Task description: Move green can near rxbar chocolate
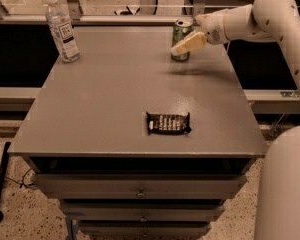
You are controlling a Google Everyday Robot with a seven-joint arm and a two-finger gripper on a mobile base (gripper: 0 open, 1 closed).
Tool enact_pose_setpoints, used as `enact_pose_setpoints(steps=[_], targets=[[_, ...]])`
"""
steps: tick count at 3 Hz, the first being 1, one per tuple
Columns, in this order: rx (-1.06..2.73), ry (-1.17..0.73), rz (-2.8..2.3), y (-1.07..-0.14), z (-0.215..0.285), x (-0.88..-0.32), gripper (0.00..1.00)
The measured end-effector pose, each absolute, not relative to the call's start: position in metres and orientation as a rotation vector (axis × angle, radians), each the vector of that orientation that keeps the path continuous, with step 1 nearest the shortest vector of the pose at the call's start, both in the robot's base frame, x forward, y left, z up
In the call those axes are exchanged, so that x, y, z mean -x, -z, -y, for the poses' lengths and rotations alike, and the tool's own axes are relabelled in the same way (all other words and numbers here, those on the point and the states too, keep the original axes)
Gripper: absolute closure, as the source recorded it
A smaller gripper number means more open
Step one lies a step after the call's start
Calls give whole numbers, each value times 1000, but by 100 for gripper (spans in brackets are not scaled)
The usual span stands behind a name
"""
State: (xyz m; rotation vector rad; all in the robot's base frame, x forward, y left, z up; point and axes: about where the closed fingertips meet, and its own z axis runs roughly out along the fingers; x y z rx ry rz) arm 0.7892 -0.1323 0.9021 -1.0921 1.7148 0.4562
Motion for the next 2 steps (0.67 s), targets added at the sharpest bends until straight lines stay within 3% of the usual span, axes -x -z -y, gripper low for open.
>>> enact_pose_setpoints(steps=[2], targets=[[977,-540,-1723,-894,128,-822,41]])
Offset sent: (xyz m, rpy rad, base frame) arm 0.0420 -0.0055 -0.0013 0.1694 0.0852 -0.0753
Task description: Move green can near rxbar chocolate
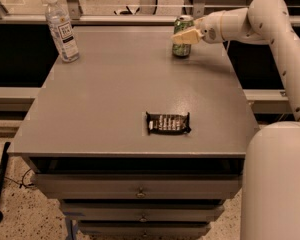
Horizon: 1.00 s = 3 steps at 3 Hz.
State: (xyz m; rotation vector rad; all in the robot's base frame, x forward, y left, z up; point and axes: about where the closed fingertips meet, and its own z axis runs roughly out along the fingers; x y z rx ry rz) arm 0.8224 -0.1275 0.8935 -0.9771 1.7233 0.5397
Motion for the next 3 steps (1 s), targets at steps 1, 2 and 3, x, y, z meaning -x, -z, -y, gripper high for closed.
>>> enact_pose_setpoints(steps=[1,2,3], targets=[[923,-637,-1734,-906,128,-803,65],[907,-748,-1696,-934,130,-756,87],[966,-848,-1633,-952,133,-681,100]])
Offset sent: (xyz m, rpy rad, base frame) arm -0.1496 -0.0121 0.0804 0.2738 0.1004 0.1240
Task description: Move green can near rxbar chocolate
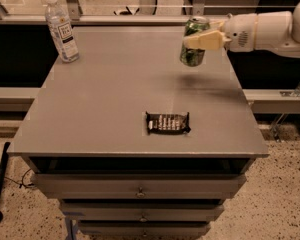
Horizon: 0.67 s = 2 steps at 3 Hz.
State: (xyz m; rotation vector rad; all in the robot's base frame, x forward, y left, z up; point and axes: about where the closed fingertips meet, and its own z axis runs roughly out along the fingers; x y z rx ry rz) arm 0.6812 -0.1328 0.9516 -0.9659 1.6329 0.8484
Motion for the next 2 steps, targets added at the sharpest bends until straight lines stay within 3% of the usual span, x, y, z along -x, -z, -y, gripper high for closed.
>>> enact_pose_setpoints(steps=[2], targets=[[1185,-909,-1421,-942,133,-580,100]])
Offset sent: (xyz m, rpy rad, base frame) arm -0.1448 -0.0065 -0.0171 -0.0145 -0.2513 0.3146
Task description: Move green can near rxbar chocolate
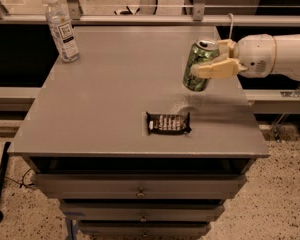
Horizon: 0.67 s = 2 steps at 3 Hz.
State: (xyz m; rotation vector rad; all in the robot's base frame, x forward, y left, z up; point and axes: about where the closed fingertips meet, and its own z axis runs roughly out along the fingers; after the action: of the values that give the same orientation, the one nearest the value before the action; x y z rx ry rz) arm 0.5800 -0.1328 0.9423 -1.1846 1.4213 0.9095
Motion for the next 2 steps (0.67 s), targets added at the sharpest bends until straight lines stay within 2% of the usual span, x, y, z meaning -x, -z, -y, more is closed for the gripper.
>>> enact_pose_setpoints(steps=[2], targets=[[1312,-916,-1358,-922,126,-538,100]])
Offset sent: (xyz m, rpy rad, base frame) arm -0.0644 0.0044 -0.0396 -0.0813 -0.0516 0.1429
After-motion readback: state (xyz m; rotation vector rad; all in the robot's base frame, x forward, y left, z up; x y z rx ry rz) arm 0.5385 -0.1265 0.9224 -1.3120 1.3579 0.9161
